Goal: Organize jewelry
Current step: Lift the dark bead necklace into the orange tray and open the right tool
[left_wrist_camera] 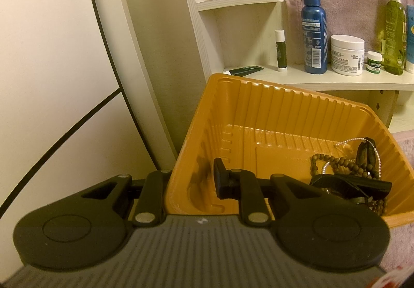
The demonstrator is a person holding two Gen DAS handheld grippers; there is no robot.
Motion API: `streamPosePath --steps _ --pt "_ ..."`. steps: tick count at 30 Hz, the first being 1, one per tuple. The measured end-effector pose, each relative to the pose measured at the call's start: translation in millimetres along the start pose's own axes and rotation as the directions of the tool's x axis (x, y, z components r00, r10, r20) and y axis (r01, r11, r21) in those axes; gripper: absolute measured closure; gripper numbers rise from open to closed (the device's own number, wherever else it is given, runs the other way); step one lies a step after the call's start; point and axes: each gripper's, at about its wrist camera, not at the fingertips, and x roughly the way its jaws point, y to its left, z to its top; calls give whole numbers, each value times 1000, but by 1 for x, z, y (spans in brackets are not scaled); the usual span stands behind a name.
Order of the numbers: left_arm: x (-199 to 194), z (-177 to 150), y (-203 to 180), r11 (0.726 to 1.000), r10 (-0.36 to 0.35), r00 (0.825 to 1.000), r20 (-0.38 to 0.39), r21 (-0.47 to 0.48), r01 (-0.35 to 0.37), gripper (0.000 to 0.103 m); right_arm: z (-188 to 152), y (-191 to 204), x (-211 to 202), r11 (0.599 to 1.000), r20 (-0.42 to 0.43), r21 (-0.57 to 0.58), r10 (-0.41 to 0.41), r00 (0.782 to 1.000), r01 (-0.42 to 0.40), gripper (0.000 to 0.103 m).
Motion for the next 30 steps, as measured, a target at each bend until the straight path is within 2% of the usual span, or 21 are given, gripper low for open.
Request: streamPosePath --steps 18,30 --pt "-3 3 -1 1000 -3 1000 6 9 3 85 40 15 -45 998 75 -45 38 996 -35 88" --pt "-4 2 -1 1000 -7 1000 10 9 7 85 84 39 -82 990 146 -115 100 984 -84 88"
